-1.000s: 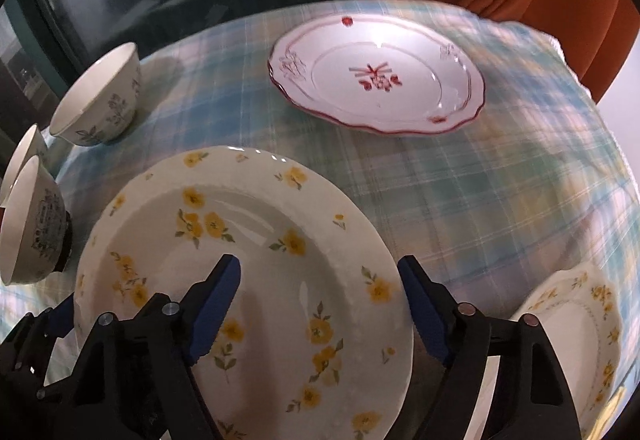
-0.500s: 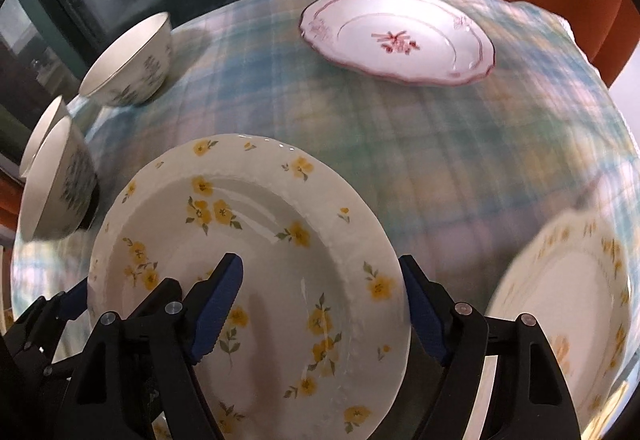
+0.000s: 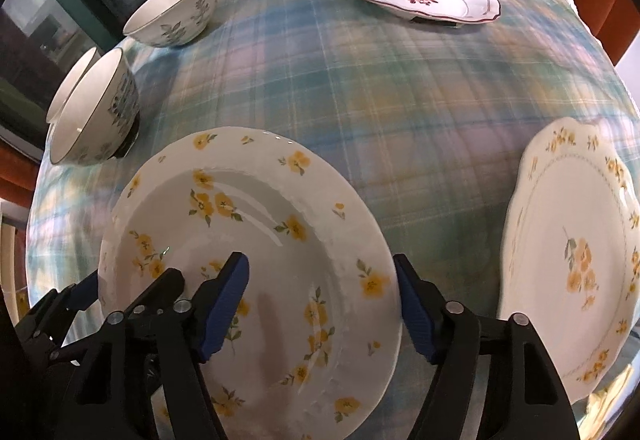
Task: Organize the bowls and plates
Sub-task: 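Lift and carry the deep plate over the scalloped plate with both tools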
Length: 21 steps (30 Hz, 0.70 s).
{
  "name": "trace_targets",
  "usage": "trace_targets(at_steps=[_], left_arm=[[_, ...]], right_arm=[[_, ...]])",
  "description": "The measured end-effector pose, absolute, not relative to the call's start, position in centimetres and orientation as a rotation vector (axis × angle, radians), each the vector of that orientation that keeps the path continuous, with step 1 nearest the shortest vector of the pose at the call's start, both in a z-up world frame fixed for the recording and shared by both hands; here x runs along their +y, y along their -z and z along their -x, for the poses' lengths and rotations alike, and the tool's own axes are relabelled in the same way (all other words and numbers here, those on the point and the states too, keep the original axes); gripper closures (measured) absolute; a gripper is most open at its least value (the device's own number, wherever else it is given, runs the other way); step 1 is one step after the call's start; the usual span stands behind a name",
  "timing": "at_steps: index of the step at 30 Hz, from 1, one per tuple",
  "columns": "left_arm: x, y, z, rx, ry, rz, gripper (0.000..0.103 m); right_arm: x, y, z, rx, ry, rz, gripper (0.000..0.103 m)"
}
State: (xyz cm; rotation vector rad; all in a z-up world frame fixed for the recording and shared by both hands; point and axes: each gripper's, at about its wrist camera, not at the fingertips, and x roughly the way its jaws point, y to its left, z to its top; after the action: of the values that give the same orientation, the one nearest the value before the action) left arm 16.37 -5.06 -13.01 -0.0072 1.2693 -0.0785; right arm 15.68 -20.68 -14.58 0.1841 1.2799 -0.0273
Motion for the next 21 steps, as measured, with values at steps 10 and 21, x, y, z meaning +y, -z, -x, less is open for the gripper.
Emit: trace_targets(at_steps=[10,21], left_arm=[[-5.5,13.1,-16.8,1.251,0.129,-0.018,0.031],[-4.8,12.1,-16.9,1.224,0.178,-0.027,0.032]], right_arm=[[-19.8,15.0,-15.9,1.259,0.053,-0.073,0.038],[-19.5,14.5,-16.0,1.254,0.108,-0.099,0.037]])
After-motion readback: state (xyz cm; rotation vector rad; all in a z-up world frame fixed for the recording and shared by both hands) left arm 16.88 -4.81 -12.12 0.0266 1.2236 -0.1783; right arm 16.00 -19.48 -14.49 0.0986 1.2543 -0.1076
